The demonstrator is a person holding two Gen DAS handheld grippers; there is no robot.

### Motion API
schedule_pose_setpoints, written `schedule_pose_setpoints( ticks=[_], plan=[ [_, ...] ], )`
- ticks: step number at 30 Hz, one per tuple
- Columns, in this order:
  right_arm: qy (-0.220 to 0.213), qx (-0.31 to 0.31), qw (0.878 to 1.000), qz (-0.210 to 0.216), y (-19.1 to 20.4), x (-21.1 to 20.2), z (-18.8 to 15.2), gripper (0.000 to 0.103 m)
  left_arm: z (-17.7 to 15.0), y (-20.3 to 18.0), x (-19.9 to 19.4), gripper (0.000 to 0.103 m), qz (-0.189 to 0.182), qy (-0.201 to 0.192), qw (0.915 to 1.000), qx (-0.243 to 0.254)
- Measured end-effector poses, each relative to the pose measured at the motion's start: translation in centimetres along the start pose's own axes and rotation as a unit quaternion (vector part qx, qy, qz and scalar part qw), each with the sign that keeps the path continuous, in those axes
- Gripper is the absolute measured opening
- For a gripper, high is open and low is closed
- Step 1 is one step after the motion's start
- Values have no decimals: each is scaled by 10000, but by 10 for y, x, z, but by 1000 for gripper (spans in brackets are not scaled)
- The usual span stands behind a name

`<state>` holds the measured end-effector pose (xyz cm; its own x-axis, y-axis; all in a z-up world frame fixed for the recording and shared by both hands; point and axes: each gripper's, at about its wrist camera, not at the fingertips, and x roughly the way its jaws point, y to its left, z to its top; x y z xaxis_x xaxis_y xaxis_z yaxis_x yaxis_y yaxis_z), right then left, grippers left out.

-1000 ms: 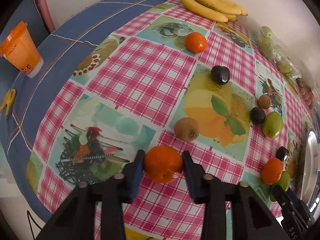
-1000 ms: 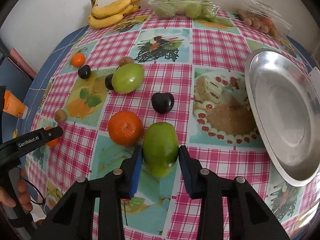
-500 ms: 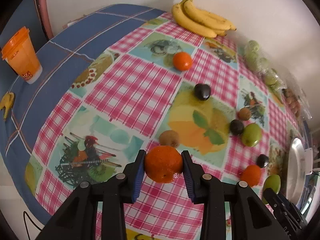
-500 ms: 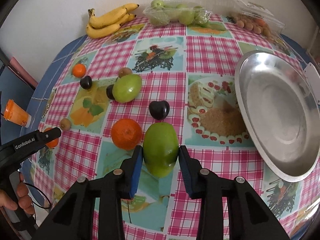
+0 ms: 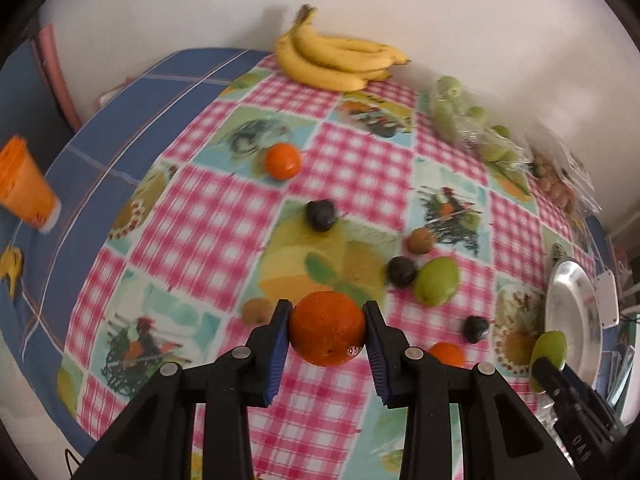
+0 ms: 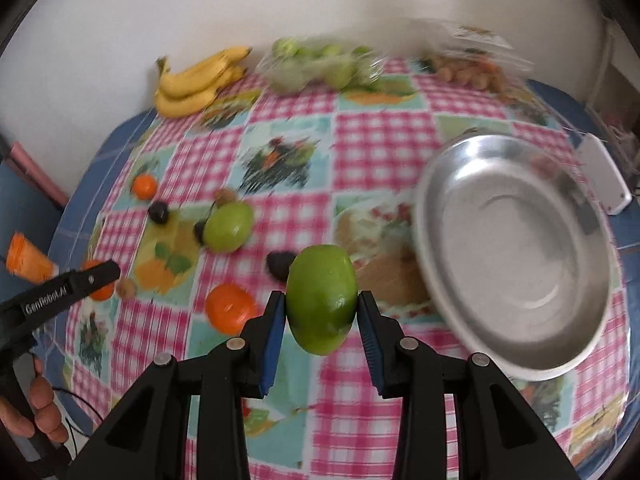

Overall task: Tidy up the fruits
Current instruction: 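Carry the orange and green mango into the steel bowl and open both tools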

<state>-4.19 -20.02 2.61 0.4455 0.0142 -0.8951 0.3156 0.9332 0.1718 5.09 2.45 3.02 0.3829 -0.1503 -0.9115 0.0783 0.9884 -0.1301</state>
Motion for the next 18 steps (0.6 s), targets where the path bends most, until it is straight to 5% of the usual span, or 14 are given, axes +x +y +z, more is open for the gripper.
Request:
schedule_pose_setpoints(
  ticks=[12, 18],
  plan=[
    [-241, 1216, 9896, -727, -89, -22, 21, 38, 8, -117, -5, 38, -270, 58, 9931, 1138],
    [-197, 1933, 9746, -1117, -141, -28, 16, 38, -5, -188, -3, 38, -433, 139, 9778, 2044]
  ],
)
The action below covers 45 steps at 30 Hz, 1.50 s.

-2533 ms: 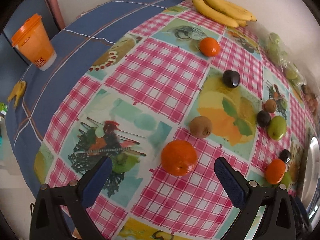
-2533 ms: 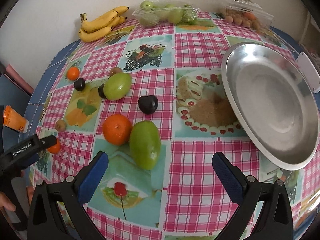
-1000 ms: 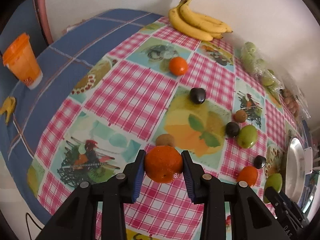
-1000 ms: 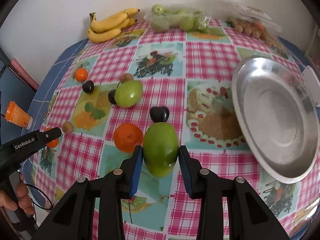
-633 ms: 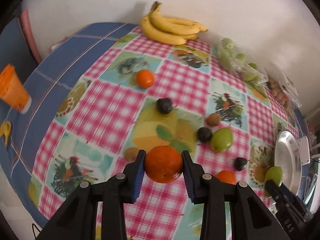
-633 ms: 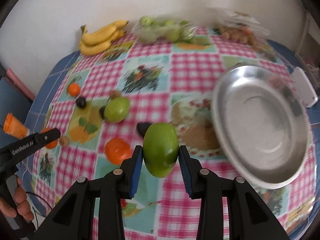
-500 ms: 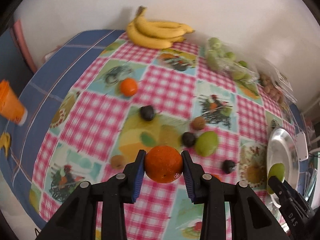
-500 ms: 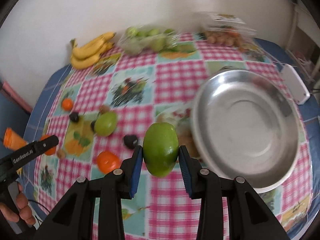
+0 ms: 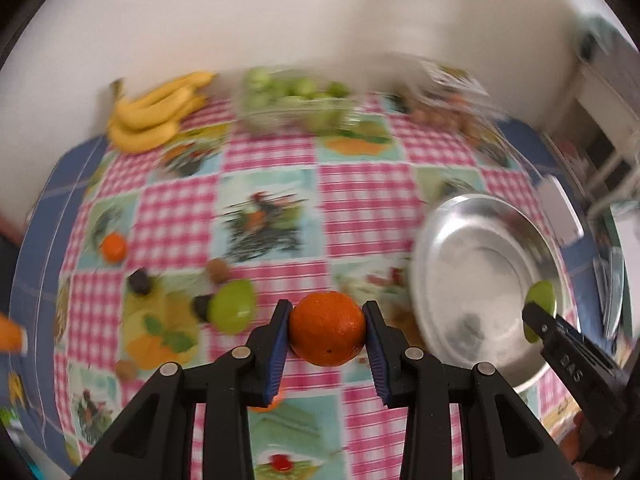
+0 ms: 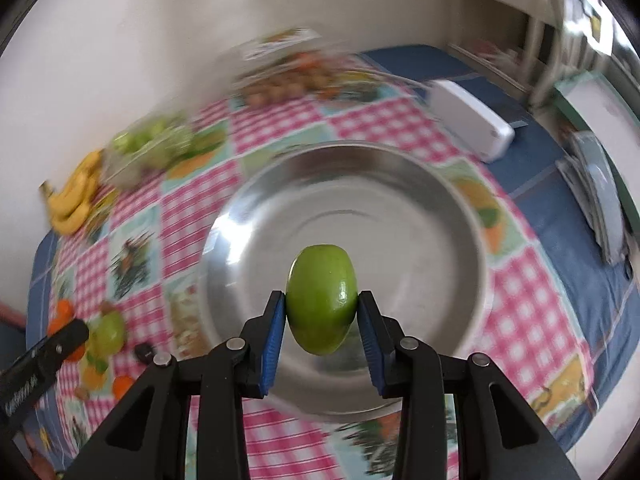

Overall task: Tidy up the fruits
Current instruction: 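Carry the orange and green mango into the steel bowl and open both tools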

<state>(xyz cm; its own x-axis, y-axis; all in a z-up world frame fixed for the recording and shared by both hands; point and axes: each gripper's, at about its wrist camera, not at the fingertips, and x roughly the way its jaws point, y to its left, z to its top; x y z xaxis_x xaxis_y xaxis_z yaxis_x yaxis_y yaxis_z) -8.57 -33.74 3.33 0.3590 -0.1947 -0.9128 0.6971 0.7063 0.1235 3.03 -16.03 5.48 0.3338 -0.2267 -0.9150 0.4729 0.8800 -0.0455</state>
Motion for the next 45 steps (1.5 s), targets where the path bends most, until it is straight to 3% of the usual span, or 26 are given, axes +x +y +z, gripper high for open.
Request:
schedule_pose_setpoints(
  ticks=[10, 17, 28, 45],
  plan=[
    [31, 526, 9984, -224, -42, 8, 6, 38, 8, -87, 28, 38, -348, 134, 9965, 755],
    [187, 604, 9979, -138, -46, 18, 4, 38, 9, -112, 59, 38, -509, 377, 9945, 836],
    [402, 660, 9968, -180, -49, 27, 5, 38, 8, -106, 89, 38, -273, 584, 9959, 627],
    [537, 422, 9977, -44, -39, 35, 4, 38, 7, -76, 101, 39, 36, 641, 9975, 287]
  ],
)
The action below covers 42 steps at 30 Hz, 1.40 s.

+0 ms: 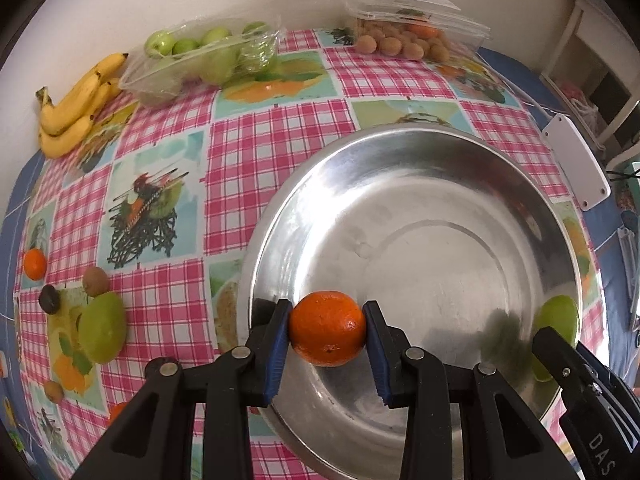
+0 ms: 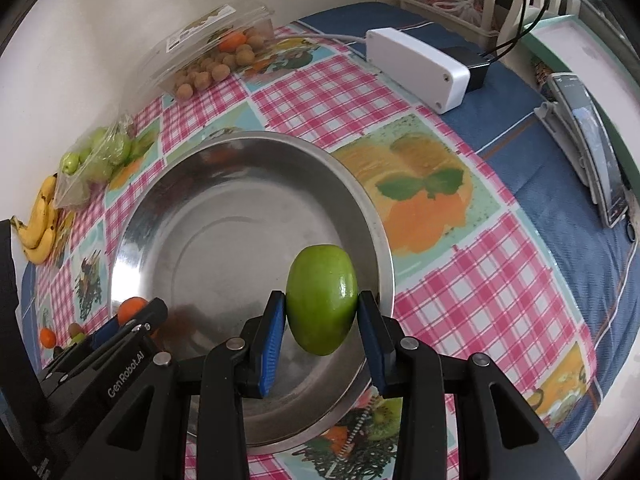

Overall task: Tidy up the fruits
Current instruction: 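Carry the orange and green mango into the steel bowl and open both tools, then withdraw both tools from the bowl back over the fruits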

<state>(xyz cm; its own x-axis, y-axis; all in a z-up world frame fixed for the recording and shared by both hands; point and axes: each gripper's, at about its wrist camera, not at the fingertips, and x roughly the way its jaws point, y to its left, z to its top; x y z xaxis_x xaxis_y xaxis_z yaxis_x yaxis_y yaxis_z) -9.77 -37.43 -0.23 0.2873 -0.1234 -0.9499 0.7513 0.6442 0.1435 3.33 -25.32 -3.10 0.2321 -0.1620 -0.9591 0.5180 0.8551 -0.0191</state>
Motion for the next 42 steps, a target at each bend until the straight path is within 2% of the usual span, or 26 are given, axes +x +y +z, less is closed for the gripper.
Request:
schedule_pose_setpoints(
  ticks=[4, 10, 16, 18, 22, 26, 29, 32, 33, 35, 39, 42],
  plan=[
    [28, -70, 10000, -39, 4, 3, -2, 38, -5, -2, 2, 39, 14, 26, 10000, 32],
    [-182, -147, 9997, 11, 8, -8, 2, 38, -2, -6, 2, 46, -35, 59, 10000, 8],
    [-460, -281, 9985, 137, 15, -28, 4, 38, -3, -6, -25, 52, -251, -113, 9996, 36],
    [-558, -307, 9979, 151, 15, -34, 4, 39, -4, -5, -33, 58, -269, -130, 9995, 32],
    [-611, -325, 9975, 136, 15, -37, 5, 39, -3, 2, -43, 63, -167, -210, 9996, 24],
    [-542, -353, 9978, 111, 15, -34, 3, 39, -7, 13, -49, 76, -139, -257, 9995, -101],
    [-485, -395, 9980, 48, 16, -31, 1, 39, -7, 21, -49, 79, -153, -240, 9994, -199],
    [-439, -424, 9981, 17, 18, -29, 0, 39, -7, 26, -48, 90, -107, -238, 9994, -239],
    [-429, -438, 9981, 2, 18, -29, 0, 39, -8, 28, -48, 97, -69, -284, 9993, -252],
    [-389, -473, 9981, -35, 19, -26, -1, 39, -9, 34, -50, 103, 28, -417, 9987, -302],
    [-290, -533, 9981, -105, 21, -20, -2, 40, -10, 55, -49, 103, 249, -459, 9970, -568],
    [-238, -660, 9974, -170, 25, -15, -2, 51, -12, 72, -47, 103, 397, -431, 9949, -821]
  ],
)
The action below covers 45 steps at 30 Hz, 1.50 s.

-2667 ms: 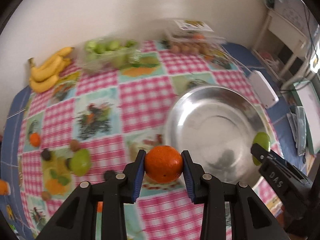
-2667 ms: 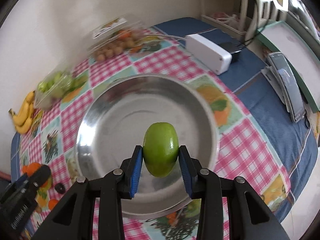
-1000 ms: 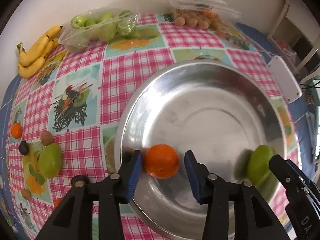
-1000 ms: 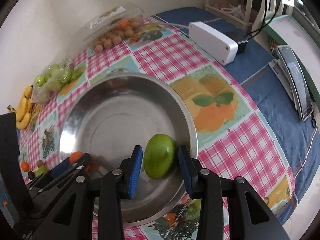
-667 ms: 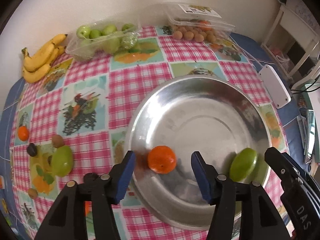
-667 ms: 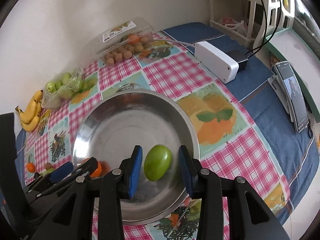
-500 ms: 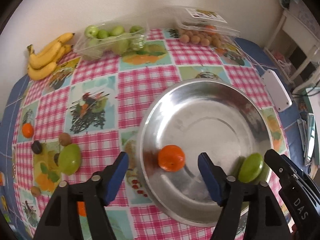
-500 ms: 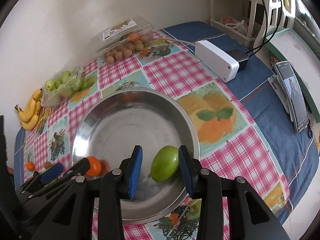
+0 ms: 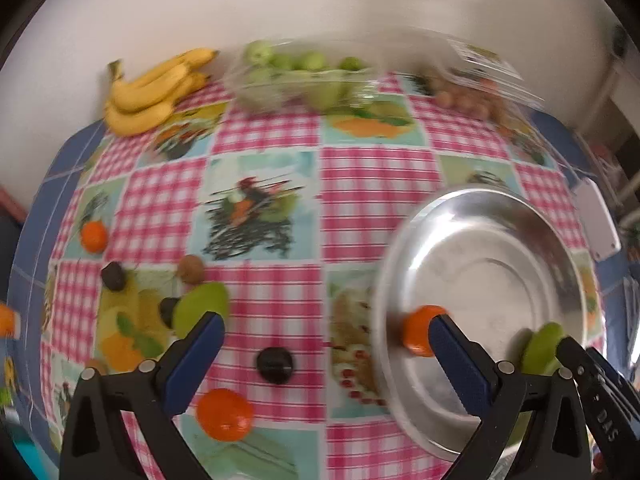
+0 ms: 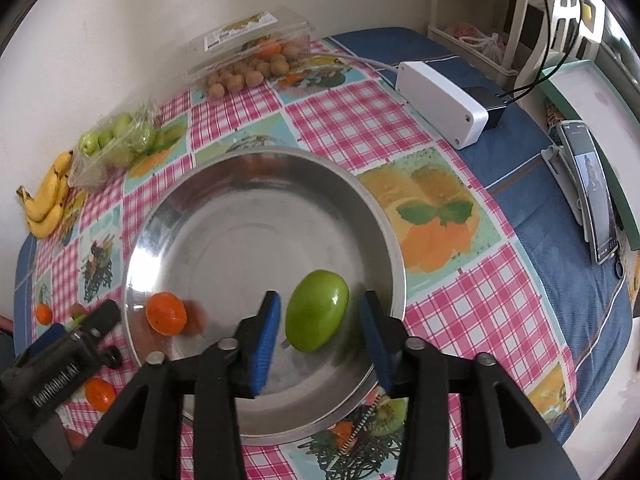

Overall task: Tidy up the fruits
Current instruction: 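Withdraw both tools from the bowl back over the fruits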

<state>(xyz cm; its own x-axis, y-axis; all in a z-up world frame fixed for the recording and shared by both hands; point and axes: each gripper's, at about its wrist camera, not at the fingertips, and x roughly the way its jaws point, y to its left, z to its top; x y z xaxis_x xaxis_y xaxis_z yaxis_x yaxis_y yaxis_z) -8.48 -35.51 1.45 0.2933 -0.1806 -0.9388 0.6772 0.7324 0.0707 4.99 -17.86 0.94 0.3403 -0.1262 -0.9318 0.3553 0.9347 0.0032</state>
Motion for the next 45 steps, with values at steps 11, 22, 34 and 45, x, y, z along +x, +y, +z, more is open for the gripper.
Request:
schedule_pose_setpoints(
  ticks=[11, 22, 34, 45],
  plan=[
    [-157, -342, 9992, 168, 15, 2, -2, 103, -5, 42, 10, 103, 449, 185, 9969, -617],
    [-15, -296, 9995, 136, 15, 3, -2, 103, -9, 57, 11, 103, 330, 366, 9964, -690],
    [-98, -547, 9983, 163, 30, -13, -8, 103, -11, 109, -20, 103, 653, -183, 9952, -704],
    [-32, -909, 9949, 441, 64, -24, -20, 103, -35, 190, -35, 103, 973, -290, 9865, -1283]
  ],
)
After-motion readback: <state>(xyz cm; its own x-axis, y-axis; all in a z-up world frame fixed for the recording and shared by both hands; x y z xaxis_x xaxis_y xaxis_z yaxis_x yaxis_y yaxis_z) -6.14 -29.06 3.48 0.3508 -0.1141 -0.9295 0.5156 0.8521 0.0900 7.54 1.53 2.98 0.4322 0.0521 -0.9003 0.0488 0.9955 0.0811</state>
